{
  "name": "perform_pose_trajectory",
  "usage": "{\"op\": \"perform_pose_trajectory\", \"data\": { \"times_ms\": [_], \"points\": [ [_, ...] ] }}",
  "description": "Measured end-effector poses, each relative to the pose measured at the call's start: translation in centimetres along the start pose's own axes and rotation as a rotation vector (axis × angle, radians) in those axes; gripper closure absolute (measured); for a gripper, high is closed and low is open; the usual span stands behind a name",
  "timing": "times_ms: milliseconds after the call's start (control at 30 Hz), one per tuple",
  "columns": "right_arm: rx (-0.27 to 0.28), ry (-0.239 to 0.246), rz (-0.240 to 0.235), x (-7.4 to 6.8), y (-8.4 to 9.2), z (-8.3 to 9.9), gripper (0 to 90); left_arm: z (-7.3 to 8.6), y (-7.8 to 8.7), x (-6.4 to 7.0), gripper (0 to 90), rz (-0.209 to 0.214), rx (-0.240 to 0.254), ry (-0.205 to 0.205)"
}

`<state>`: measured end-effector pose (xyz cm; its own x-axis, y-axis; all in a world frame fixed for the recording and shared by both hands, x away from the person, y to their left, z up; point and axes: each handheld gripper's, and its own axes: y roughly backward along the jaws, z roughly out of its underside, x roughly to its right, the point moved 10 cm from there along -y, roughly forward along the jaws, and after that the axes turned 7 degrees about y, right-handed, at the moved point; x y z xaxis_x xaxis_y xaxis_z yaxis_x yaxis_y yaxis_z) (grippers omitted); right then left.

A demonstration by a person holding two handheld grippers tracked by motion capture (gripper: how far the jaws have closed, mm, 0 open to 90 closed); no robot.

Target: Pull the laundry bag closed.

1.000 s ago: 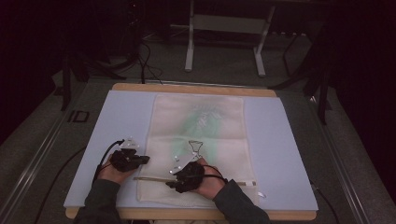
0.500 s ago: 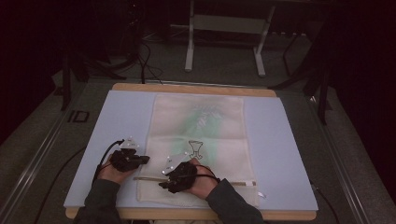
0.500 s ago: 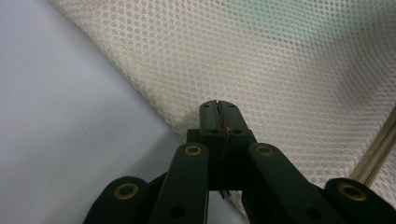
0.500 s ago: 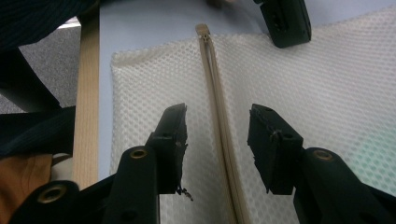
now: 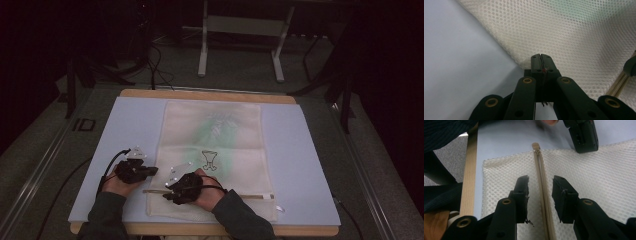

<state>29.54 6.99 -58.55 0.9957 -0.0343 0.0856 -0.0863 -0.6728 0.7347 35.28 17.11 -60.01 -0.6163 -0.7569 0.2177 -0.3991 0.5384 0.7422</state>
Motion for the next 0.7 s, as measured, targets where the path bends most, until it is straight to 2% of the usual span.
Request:
{"op": "perform_pose_trajectory", "data": {
  "times_ms": [500, 700],
  "points": [
    [0.013, 0.013, -0.002, 0.1, -1.5, -1.6, 73.3, 0.3, 0.2, -0.4, 89.6, -0.017, -0.013, -0.001],
    [0.008, 0.019, -0.007, 0.1, -2.3, -2.1, 75.1, 0.2, 0.2, -0.3, 89.6, 0.01, -0.007, 0.011]
  ]
}}
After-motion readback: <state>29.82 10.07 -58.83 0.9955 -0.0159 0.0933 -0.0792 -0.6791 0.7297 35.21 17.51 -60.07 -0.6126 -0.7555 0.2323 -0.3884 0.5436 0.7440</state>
